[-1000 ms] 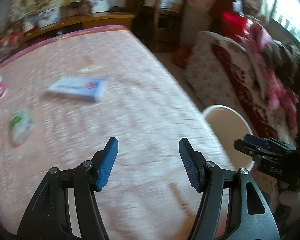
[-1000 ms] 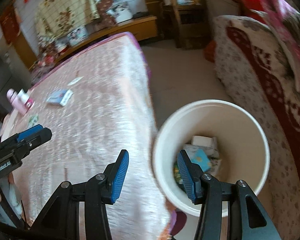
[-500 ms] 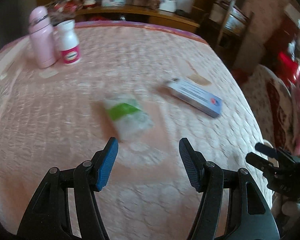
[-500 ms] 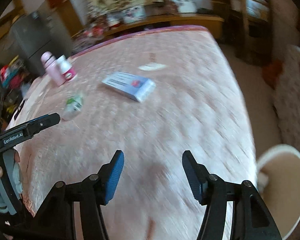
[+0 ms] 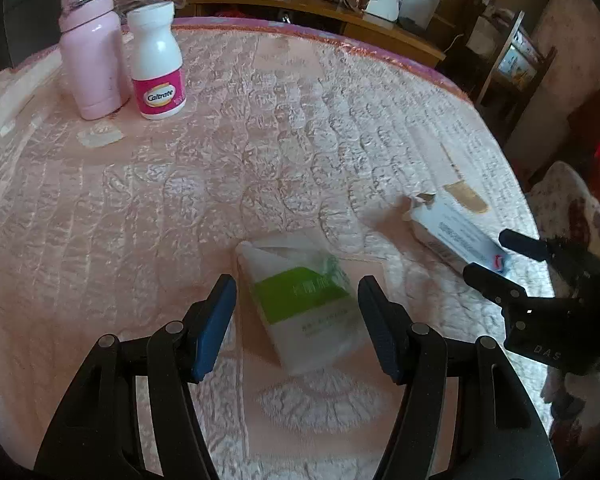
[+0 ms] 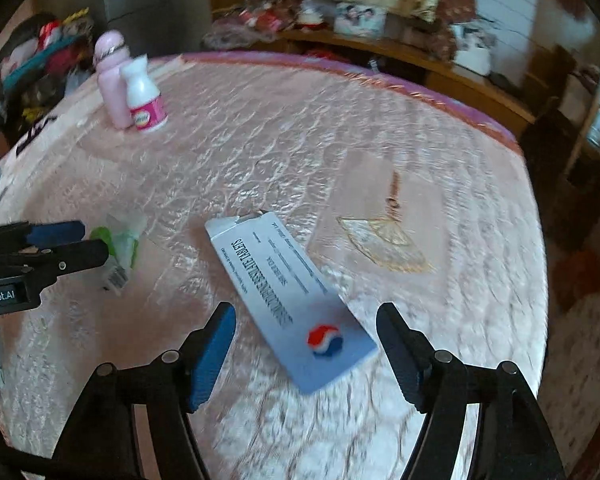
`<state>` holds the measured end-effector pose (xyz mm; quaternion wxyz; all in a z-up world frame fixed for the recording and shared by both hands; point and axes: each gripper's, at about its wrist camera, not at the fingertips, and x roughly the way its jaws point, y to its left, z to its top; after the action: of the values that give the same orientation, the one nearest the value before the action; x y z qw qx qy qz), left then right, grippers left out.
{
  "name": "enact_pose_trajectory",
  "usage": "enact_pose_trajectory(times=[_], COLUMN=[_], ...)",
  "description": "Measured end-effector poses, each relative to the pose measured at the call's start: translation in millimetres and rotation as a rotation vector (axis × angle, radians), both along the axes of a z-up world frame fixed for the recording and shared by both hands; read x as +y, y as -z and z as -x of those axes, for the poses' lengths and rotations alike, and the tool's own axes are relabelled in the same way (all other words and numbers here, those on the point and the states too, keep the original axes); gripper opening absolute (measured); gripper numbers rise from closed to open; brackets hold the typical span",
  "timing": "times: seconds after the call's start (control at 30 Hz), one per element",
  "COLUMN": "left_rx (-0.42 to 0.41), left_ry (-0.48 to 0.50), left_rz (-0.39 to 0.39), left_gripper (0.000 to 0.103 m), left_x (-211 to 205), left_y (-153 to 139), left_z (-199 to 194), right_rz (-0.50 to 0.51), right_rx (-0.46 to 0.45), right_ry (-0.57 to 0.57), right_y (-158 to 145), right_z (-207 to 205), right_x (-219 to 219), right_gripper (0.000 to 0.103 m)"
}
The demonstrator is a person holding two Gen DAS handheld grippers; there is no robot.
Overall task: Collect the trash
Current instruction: 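Grasp the green-labelled tissue pack with the left gripper while the right grasps the medicine box, then carry the tissue pack and medicine box over the white bucket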
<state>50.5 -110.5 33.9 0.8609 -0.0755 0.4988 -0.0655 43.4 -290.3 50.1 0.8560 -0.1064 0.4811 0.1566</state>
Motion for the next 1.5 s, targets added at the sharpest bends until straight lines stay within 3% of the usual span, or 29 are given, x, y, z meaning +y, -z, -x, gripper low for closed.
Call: enact_pose_trajectory(times=[0.23,0.33,0.37,0.4,0.5,0.6,0.97,1.5], left_rx=[-0.005,-0.009,-0.01,-0.012,-0.014,-0.028,-0.105,-0.2], left_ry=[-0.002,0.009,0.013,0.019,0.036,0.057,0.178,0.385], left_rz=[-0.031,-0.04,-0.038,-0.03,-0.023,-0.028,-0.049,-0.048], left_gripper=[0.062,0.062,0.059,0.048,0.033,0.028,0.026,0.026], left_x=[-8.2,-11.4,-11.6,-11.7,-11.8,-13.7,-51.3,-143.0], left_y=[8.7,9.1,8.8,8.5,6.8,0.8,-25.4,-57.0], left_z=[-6.1,-4.2,-2.5,-1.1,5.2,17.7,76.5,138.0], right_rz=[-0.074,-0.072,-0.07,-0.076,-0.092,-0.12,-0.164,-0.18], right_rx=[0.024,-0.008,-0.012,-0.014,-0.034,-0.044,-0.061,-0.102], right_ry=[0.033,0.05,0.054,0.06,0.086,0.12,0.228,0.423], right_y=[17.6,16.5,15.3,14.1,7.5,-0.1,-19.9,-46.8], right_z=[-15.0,-5.3,-1.8,3.3,21.5,45.2,128.8,221.4], right_x=[1.9,5.8,6.0,6.6,4.7,-3.6,-39.0,-114.6], right_gripper=[0.07,0.057,0.051,0.049,0.048,0.048,0.048,0.048])
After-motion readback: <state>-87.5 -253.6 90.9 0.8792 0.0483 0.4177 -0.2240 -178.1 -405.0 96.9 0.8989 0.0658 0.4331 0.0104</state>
